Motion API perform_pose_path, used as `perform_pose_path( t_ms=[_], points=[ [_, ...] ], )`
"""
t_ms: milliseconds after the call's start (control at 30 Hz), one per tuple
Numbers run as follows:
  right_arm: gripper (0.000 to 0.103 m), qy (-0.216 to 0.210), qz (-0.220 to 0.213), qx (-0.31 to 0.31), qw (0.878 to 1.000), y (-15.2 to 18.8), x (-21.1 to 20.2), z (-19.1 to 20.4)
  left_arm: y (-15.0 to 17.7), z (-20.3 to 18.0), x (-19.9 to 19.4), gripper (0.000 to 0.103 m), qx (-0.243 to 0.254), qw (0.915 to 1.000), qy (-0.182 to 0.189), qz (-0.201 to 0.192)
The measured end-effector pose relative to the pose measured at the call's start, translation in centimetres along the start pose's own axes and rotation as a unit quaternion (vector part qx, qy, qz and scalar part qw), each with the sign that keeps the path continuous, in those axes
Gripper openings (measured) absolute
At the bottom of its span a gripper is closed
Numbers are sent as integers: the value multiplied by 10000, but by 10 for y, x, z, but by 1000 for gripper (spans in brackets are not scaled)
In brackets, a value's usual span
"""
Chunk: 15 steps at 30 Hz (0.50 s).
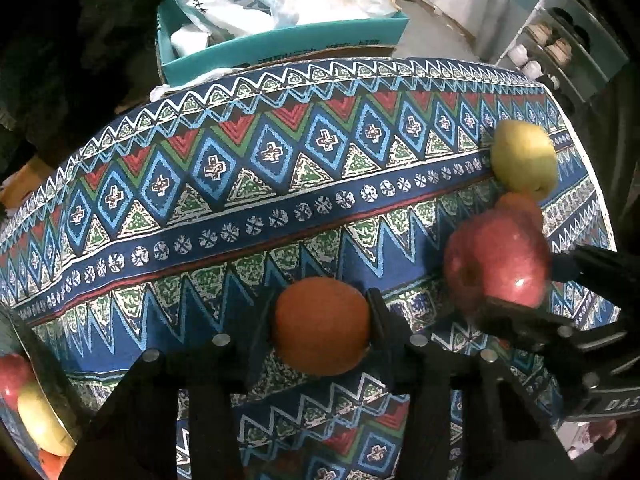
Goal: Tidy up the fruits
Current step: 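Lift and carry the orange with the left tool while the right tool carries the apple to the bowl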
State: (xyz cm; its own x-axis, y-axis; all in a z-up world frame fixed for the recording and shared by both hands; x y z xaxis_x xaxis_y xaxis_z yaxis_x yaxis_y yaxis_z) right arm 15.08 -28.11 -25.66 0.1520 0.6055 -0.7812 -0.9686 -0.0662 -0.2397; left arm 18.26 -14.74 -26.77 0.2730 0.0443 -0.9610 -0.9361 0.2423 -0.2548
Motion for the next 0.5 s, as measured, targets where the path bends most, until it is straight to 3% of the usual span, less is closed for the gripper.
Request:
perform_pose_path(
  t_ms=[500],
  points=[
    [73,622,-75,-564,9964,-8,14,20,17,25,-17,45,-278,9996,22,4]
  ],
)
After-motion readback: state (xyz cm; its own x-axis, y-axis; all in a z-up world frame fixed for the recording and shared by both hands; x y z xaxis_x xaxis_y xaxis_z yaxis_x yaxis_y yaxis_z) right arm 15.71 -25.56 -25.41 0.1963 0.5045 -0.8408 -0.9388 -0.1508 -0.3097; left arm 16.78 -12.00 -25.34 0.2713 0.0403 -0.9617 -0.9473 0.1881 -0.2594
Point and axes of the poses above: each gripper's, at about its wrist camera, not at the fingertips, and x roughly the way its jaws point, z to its left, y to its underside, the point moved 2 cm from there along x, roughly the way its jaws point, and after that the axes turned 12 degrees about -y, right-handed, at the moved point
